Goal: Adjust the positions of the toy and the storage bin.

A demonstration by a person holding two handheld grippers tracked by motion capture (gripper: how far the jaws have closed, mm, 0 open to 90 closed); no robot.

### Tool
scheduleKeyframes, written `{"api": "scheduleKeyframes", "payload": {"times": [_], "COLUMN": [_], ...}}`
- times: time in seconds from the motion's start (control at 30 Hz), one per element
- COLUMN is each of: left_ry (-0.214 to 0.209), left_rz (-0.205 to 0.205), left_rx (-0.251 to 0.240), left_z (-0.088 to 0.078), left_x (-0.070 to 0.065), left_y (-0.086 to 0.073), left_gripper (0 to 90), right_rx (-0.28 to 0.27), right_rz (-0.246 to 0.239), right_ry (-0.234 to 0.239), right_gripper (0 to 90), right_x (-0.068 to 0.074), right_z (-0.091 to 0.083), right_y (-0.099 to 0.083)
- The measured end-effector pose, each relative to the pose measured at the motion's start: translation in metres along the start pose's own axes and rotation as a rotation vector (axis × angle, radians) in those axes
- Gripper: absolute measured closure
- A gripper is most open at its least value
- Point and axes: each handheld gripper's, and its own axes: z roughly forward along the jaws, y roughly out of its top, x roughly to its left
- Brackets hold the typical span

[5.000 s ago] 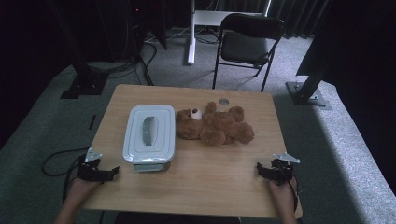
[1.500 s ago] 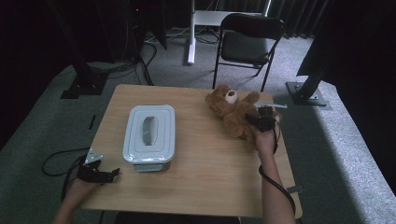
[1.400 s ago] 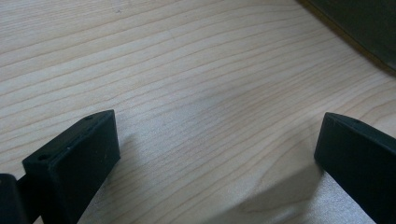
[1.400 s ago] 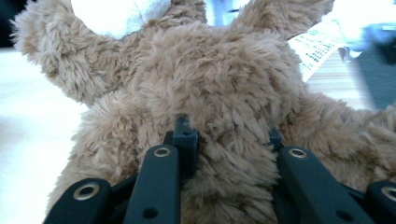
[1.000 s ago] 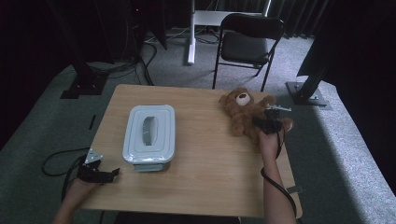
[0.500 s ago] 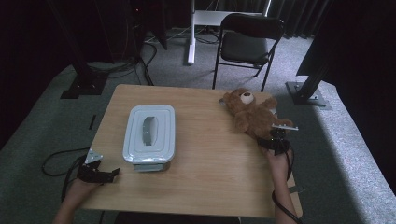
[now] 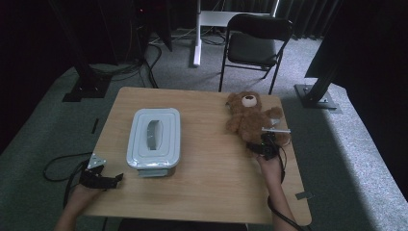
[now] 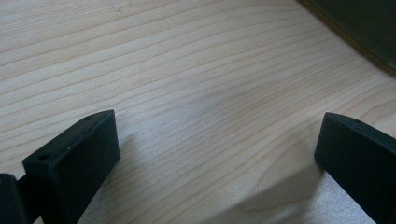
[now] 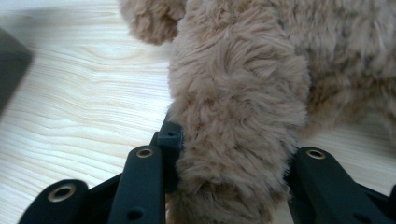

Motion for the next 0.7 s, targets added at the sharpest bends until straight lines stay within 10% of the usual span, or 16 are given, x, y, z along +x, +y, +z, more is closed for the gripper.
{"api": "scheduleKeyframes", "payload": {"times": [0.43, 0.7], "left_ry": [-0.016, 0.023], "left_rz": [-0.042, -0.05], "left_rx": [-0.026, -0.091], "left_z": [-0.001, -0.008], "left_x": [0.004, 0.007], "left_y": [0.001, 0.018], "left_gripper": [0.4, 0.5], "right_rx": [-0.066, -0.317], "right_rz": [-0.076, -0.264], "right_ry": [0.043, 0.045], "right_gripper": [12.7, 13.6], "right_x": [0.034, 0.083], "right_z": [-0.015, -0.036], "right_y": [0.006, 0.017]}}
